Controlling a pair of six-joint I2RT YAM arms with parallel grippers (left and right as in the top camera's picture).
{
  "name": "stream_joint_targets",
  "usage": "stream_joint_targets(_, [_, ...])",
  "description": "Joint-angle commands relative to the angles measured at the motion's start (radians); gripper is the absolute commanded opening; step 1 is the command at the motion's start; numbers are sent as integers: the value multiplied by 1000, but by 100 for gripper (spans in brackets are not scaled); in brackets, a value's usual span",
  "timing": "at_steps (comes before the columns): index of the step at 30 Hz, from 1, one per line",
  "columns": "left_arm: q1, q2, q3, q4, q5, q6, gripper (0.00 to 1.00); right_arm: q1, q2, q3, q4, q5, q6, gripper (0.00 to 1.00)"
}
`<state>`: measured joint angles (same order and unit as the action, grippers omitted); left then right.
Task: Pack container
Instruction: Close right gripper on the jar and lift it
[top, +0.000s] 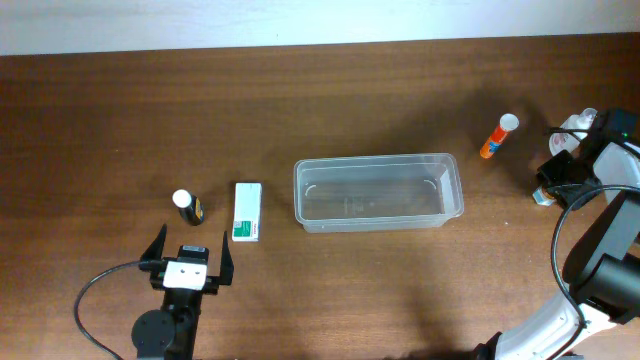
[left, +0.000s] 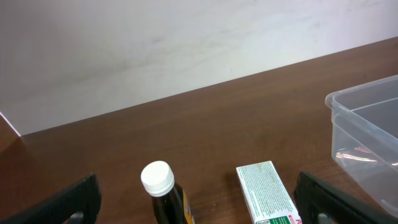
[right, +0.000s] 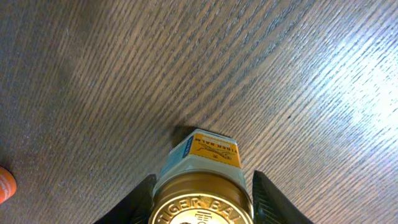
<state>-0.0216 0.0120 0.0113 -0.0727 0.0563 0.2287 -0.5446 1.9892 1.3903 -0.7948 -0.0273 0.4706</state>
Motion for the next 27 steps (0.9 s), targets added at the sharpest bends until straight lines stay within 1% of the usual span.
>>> stream_joint_targets(1, [-5, -7, 3, -11, 18, 5, 99, -6, 12, 13, -6, 12, 3, 41])
stream_joint_targets(6, [-5, -7, 3, -11, 18, 5, 99, -6, 12, 13, -9, 12, 3, 39])
stream_joint_targets(7, [-5, -7, 3, -11, 18, 5, 99, -6, 12, 13, -9, 12, 3, 34])
stream_joint_targets(8, [-5, -7, 3, -11, 18, 5, 99, -6, 12, 13, -9, 12, 3, 34])
stream_joint_targets(17, [-5, -7, 3, -11, 18, 5, 99, -6, 12, 13, -12, 11, 3, 33])
stream_joint_targets(27, [-5, -7, 3, -11, 18, 5, 99, -6, -15, 18, -63, -56, 3, 32])
